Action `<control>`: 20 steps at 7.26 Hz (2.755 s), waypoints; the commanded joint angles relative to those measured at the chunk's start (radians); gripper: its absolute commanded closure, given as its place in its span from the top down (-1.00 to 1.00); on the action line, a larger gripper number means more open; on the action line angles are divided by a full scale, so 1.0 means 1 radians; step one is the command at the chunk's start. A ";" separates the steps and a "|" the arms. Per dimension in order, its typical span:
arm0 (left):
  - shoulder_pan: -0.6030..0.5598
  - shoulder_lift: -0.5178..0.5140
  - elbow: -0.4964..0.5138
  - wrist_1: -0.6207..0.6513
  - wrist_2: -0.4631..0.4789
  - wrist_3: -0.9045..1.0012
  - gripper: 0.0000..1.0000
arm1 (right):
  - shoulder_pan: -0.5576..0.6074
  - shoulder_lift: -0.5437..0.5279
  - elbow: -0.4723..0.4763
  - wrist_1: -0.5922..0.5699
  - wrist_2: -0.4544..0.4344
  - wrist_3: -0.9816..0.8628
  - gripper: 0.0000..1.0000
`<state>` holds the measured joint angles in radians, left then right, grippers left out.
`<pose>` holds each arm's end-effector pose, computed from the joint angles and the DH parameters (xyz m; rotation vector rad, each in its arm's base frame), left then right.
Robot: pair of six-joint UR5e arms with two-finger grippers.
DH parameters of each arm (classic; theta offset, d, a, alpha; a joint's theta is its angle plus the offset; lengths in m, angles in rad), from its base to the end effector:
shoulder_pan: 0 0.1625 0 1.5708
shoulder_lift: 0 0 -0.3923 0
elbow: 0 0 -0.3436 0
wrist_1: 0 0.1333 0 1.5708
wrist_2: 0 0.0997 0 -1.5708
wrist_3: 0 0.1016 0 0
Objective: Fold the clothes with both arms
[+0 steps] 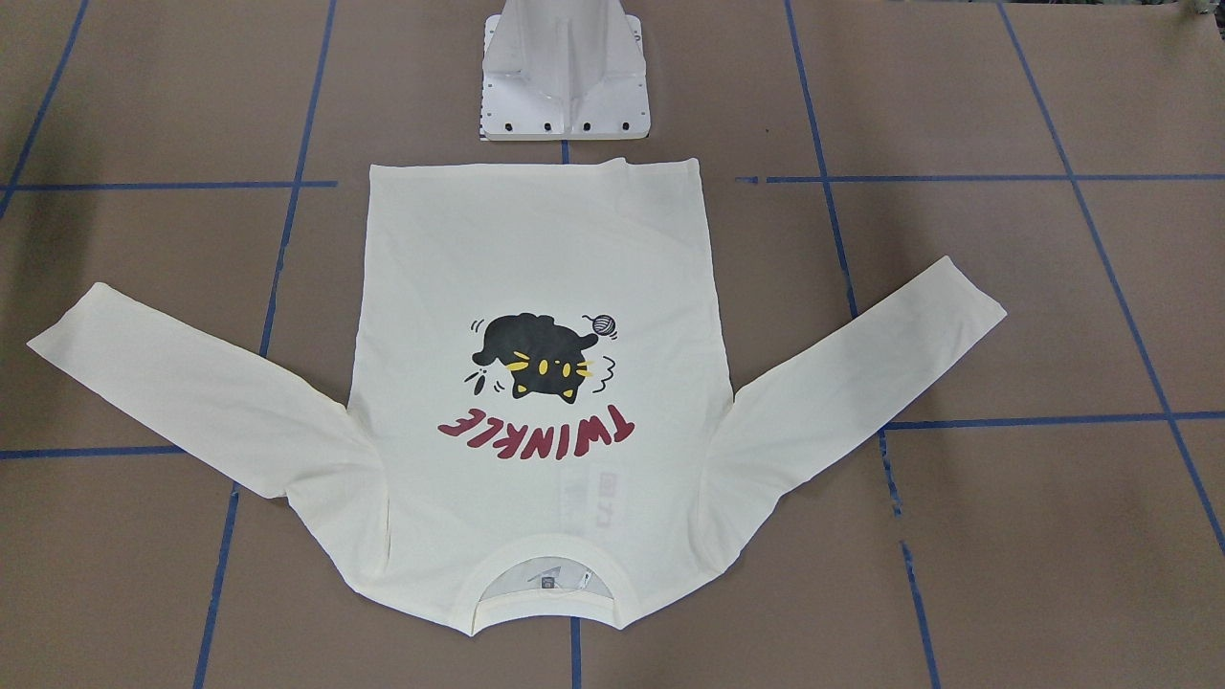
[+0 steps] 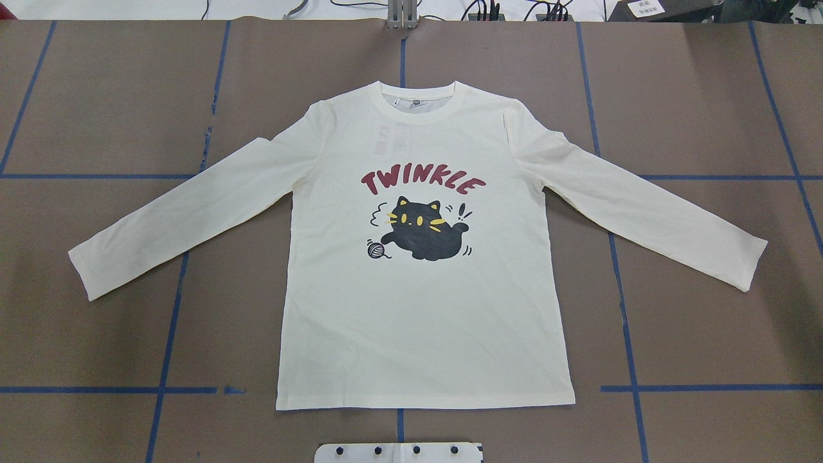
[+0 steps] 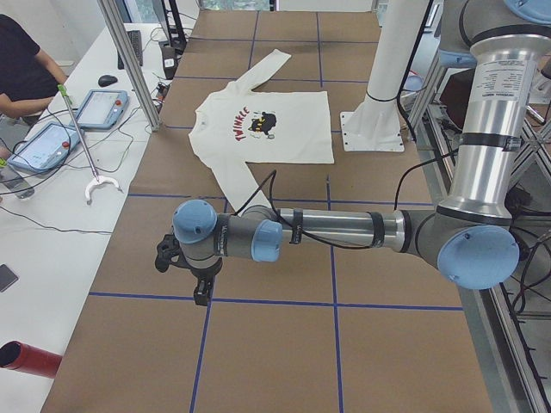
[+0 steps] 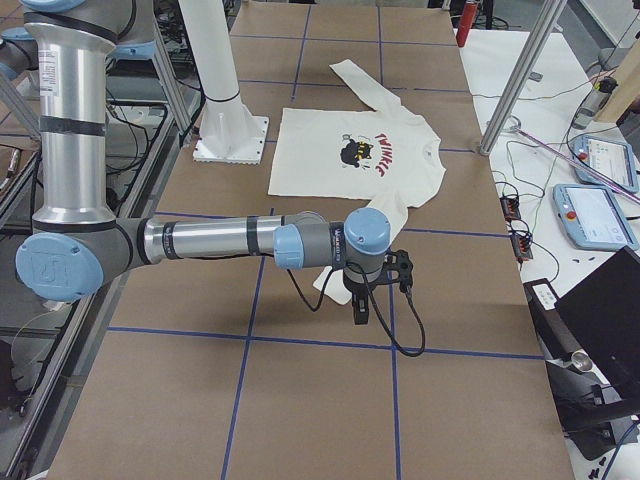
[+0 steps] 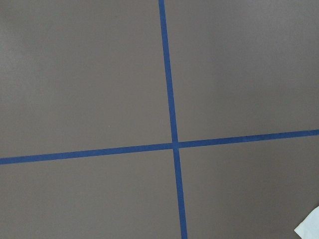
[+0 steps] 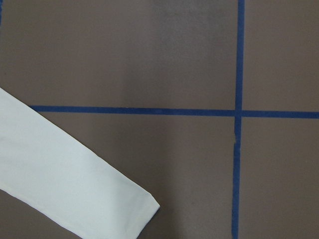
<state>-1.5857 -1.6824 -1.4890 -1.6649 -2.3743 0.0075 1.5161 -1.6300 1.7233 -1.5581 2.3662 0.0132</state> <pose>-0.0675 -0.4938 0.5998 0.1261 0.8011 0.0428 0.0374 -0.4282 0.5823 0.0733 -0.7978 -0.0814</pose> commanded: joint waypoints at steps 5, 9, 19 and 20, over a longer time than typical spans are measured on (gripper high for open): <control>0.023 0.062 -0.085 -0.010 0.000 0.011 1.00 | -0.017 -0.010 -0.105 0.128 0.026 -0.019 1.00; 0.065 0.075 -0.063 -0.125 -0.002 -0.001 1.00 | -0.087 -0.005 -0.300 0.420 0.145 0.073 1.00; 0.066 0.079 -0.050 -0.127 -0.046 -0.003 1.00 | -0.412 -0.068 -0.301 0.872 -0.071 0.761 -1.00; 0.067 0.079 -0.048 -0.127 -0.046 -0.001 1.00 | -0.413 -0.068 -0.300 0.872 -0.062 0.761 -1.00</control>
<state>-1.5191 -1.6030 -1.5380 -1.7912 -2.4203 0.0049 1.1040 -1.6964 1.4232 -0.6864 2.2959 0.7743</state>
